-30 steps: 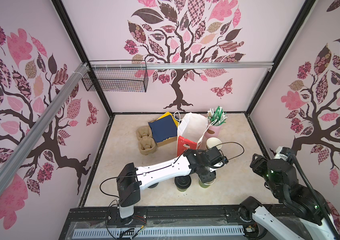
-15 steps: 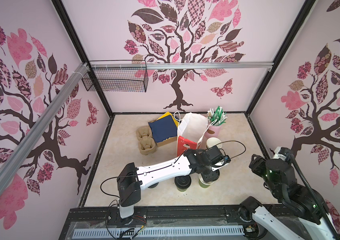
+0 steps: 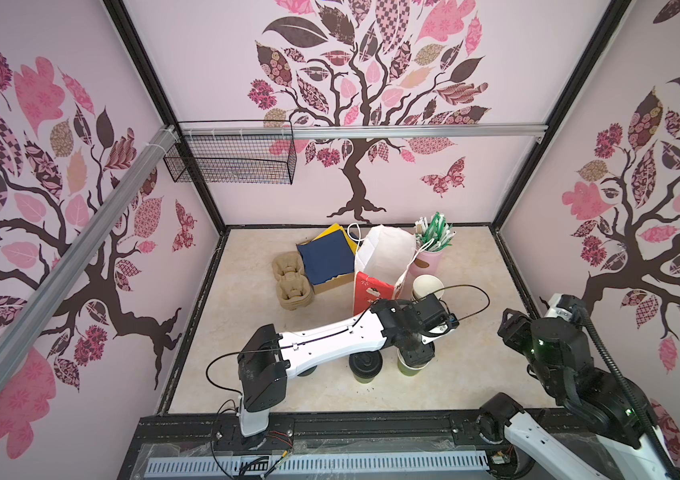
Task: Pack the takeout coffee
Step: 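Lower the black lid onto the paper cup rim with the left gripper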
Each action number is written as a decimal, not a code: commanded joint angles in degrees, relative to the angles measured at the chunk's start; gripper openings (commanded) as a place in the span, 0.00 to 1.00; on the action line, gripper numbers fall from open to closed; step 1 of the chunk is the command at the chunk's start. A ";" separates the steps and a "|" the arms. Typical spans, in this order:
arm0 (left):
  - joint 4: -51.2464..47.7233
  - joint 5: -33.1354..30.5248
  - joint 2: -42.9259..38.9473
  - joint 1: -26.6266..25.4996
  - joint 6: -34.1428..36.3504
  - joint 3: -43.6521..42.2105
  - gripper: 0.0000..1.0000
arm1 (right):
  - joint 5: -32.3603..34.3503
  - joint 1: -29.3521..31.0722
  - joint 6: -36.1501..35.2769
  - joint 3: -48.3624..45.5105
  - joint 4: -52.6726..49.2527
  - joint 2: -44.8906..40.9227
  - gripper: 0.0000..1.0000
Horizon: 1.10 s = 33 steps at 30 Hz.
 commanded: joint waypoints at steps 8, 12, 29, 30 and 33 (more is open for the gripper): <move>0.33 1.62 1.59 0.00 -0.45 -1.42 0.59 | 0.05 -0.11 1.05 0.36 -1.65 0.29 0.68; 0.29 1.43 1.79 0.00 -0.37 -1.74 0.59 | -0.04 -0.11 1.25 0.32 -1.73 0.16 0.68; -0.89 1.54 2.14 0.00 -0.08 -1.90 0.60 | -1.07 -0.08 1.34 -0.57 -0.65 0.87 0.68; -0.84 1.53 2.13 0.00 -0.03 -1.92 0.60 | -1.10 -0.05 1.33 -0.61 -0.63 0.91 0.68; -1.07 1.81 2.57 0.05 -0.06 -1.94 0.61 | -1.18 -0.10 1.34 -0.87 -0.43 0.86 0.68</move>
